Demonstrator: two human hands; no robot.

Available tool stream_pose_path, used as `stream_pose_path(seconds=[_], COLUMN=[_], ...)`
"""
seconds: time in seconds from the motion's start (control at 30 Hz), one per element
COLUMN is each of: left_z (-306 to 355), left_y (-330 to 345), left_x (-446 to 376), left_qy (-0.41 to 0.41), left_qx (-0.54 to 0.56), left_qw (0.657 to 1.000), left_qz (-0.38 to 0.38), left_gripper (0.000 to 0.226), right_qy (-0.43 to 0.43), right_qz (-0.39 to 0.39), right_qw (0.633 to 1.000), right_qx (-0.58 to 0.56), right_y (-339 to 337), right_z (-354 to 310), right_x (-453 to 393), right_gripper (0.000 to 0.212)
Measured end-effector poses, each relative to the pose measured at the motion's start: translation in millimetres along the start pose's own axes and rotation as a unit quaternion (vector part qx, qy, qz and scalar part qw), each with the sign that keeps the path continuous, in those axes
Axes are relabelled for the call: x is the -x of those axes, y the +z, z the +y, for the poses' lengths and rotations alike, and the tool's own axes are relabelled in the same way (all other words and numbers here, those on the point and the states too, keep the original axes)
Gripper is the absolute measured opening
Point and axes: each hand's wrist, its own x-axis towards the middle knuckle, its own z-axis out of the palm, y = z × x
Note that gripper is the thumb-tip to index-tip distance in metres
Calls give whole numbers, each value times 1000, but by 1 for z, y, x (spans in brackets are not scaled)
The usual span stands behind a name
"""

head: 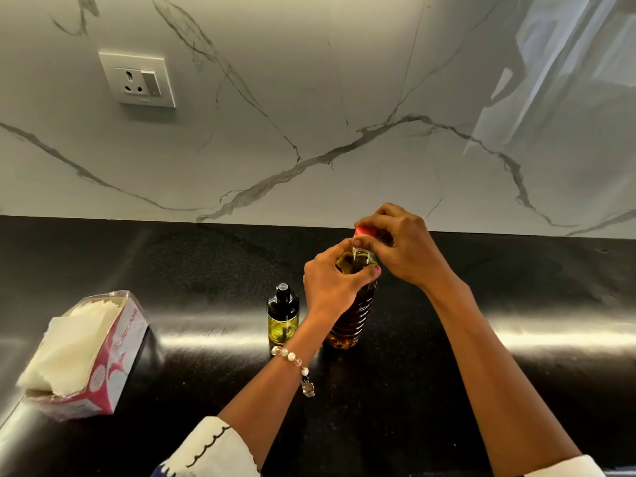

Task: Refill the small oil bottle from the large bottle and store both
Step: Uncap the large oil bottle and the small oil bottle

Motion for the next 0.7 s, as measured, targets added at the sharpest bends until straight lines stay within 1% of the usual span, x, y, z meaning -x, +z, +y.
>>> stream_pose_path(seconds=[0.1, 0.2, 0.27, 0.3, 0.33, 0.4, 0.5, 0.6, 0.7], left_z=[-2, -3, -4, -5, -5, -6, -8, -9, -9], left_y=[0, 3, 4, 5, 5, 7, 7, 5, 4], left_x=[1, 1, 0, 0, 1, 0, -2, -3, -2], left_qy=[13, 15, 15, 12, 10, 1, -14, -23, -22], left_qx=[2, 6, -2, -8, -13, -15, -11, 9, 23], left_qw=[1000, 1000, 1000, 1000, 1000, 1000, 1000, 1000, 999], left_qz=[-1, 13, 11, 13, 14, 15, 11, -5, -8], left_gripper=[46, 48, 50, 51, 53, 57, 66, 59, 57], right_qy=[-13, -36, -37, -34, -28, -19, -18, -14, -10], right_qz=[-28, -55, -41, -24, -6, 19, 20, 11, -10], right_qw=[999, 996, 996, 997, 997, 998, 998, 997, 995], right_qx=[-31, -52, -65, -71, -73, -62, -54, -69, -95], right_y=[0, -6, -10, -11, -11, -9, -6, -6, -10], right_z=[3, 3, 3, 2, 1, 1, 0, -1, -2], right_x=[2, 0, -2, -4, -6, -8, -11, -12, -11], right_gripper=[32, 46, 59, 62, 60, 47, 26, 18, 18])
